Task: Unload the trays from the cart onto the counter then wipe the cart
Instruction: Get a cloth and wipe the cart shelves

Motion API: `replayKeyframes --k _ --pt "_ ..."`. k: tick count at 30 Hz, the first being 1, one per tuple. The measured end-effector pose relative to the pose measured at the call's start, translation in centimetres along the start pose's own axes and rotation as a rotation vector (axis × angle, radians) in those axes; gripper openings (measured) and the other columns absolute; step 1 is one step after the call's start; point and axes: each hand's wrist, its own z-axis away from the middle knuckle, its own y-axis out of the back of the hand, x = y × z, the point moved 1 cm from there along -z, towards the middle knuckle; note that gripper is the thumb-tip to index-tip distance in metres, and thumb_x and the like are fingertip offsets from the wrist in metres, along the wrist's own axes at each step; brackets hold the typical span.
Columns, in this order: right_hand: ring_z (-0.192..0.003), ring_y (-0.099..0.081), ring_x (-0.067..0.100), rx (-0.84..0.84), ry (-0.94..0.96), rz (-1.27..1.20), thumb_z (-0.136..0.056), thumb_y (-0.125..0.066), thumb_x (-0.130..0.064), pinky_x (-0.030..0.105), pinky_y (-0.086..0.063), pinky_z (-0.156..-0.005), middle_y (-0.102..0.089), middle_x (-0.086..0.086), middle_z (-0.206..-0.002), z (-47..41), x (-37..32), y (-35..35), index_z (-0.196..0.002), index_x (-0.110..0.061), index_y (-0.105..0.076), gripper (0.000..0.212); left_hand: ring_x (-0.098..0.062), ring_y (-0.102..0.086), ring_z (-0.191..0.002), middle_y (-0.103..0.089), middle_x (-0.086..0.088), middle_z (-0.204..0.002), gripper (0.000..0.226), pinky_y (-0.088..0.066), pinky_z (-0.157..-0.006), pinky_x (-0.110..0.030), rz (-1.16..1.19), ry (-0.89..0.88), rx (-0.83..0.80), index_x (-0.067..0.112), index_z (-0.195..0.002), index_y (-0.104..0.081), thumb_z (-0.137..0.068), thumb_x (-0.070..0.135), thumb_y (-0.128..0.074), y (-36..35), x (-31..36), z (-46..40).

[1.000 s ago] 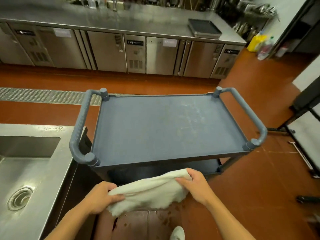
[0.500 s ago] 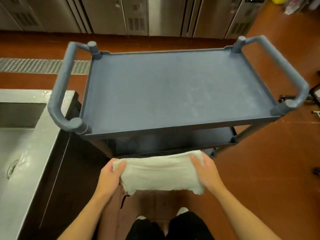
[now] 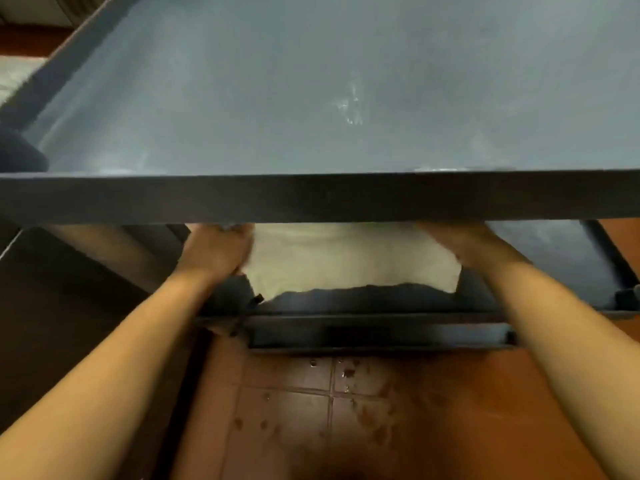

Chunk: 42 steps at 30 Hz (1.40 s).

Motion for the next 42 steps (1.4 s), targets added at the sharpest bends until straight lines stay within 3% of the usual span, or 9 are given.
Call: replayKeyframes --k 2,5,9,12,17,25,35,40,42 --pt "-0.140 -0.045 0.026 -0.053 0.082 0.208 -0.102 -0.052 -0.052 0.035 -0.035 -0.113 -0.050 0.009 -0.153 -3.8 -0.4 -0.9 -0.149 -0.016 -0.051 0.058 -0.033 -0.063 -0.108 -0.069 -0.013 -0.115 0.033 -0.049 -0.097 -0.040 -0.091 -0.047 0.020 0.007 -0.115 -0.068 -0.104 0.034 -0.054 -0.4 -0.9 -3.3" --pt "-0.123 -0.052 0.014 0.074 0.309 0.315 -0.100 -0.054 -0.056 0.031 -0.041 -0.106 -0.056 -0.006 -0.135 -6.1 -2.1 -4.0 -0.143 -0.027 -0.053 0.052 -0.035 -0.057 -0.122 -0.057 -0.015 -0.136 0.055 -0.046 -0.105 -0.044 -0.186 -0.057 0.115 0.015 -0.143 -0.050 -0.102 0.052 -0.053 -1.2 -3.5 -6.5" --pt "-0.120 -0.040 -0.007 -0.157 0.833 0.602 -0.106 -0.053 -0.040 0.007 -0.030 -0.102 -0.051 -0.011 -0.147 -6.0 -2.5 -9.5 -0.146 -0.035 -0.049 0.041 -0.041 -0.059 -0.114 -0.053 -0.019 -0.130 0.060 -0.051 -0.100 -0.055 -0.269 -0.048 0.184 0.019 -0.137 -0.045 -0.098 0.065 -0.044 -2.8 -6.9 -8.8" --pt "-0.142 -0.033 -0.001 -0.270 0.982 0.728 -0.109 -0.047 -0.038 0.005 -0.012 -0.116 -0.038 -0.011 -0.162 -9.4 -1.8 -12.4 -0.155 -0.034 -0.041 0.047 -0.047 -0.050 -0.127 -0.048 -0.023 -0.140 0.075 -0.045 -0.105 -0.056 -0.324 -0.028 0.251 0.014 -0.141 -0.044 -0.097 0.074 -0.032 -4.4 -8.5 -9.8" --pt "-0.156 -0.012 0.006 -0.220 1.006 0.860 -0.108 -0.036 -0.051 0.038 -0.006 -0.129 -0.016 -0.010 -0.171 -13.2 0.2 -15.0 -0.162 -0.037 -0.024 0.057 -0.041 -0.042 -0.135 -0.043 -0.016 -0.149 0.087 -0.034 -0.112 -0.055 -0.376 -0.038 0.327 0.018 -0.142 -0.045 -0.090 0.080 -0.014 -7.6 -12.4 -10.1" --pt "-0.156 -0.013 0.004 -0.363 1.229 0.861 -0.109 -0.039 -0.046 0.029 -0.004 -0.127 -0.016 -0.012 -0.171 -11.8 -0.6 -15.1 -0.161 -0.036 -0.028 0.054 -0.039 -0.038 -0.144 -0.034 -0.009 -0.163 0.098 -0.029 -0.118 -0.054 -0.425 -0.094 0.431 0.024 -0.159 -0.029 -0.085 0.084 -0.005 -7.9 -12.8 -10.9" --pt "-0.156 -0.009 0.005 -0.309 1.092 0.794 -0.108 -0.026 -0.055 0.038 -0.006 -0.127 -0.017 -0.015 -0.170 -14.5 -3.8 -19.1 -0.159 -0.045 -0.029 0.052 -0.035 -0.038 -0.145 -0.039 -0.002 -0.163 0.104 -0.027 -0.119 -0.052 -0.332 -0.127 0.474 0.031 -0.156 -0.033 -0.079 0.092 0.000 -7.8 -12.9 -11.2" --pt "-0.153 -0.023 0.009 -0.229 1.095 0.663 -0.099 -0.040 -0.063 0.051 -0.017 -0.124 -0.034 -0.016 -0.163 -15.1 -8.3 -23.3 -0.152 -0.048 -0.038 0.055 -0.033 -0.057 -0.121 -0.066 0.000 -0.127 0.083 -0.043 -0.102 -0.050 -0.124 -0.135 0.521 0.034 -0.123 -0.054 -0.083 0.091 -0.009 -7.6 -12.5 -10.9" --pt "-0.152 -0.027 0.015 -0.280 1.105 0.631 -0.102 -0.045 -0.054 0.045 -0.018 -0.124 -0.036 -0.010 -0.164 -14.1 -9.1 -24.4 -0.149 -0.042 -0.048 0.049 -0.032 -0.058 -0.118 -0.067 -0.001 -0.122 0.078 -0.043 -0.098 -0.046 0.035 -0.088 0.519 0.036 -0.123 -0.056 -0.082 0.088 -0.016 -7.4 -12.3 -10.7"
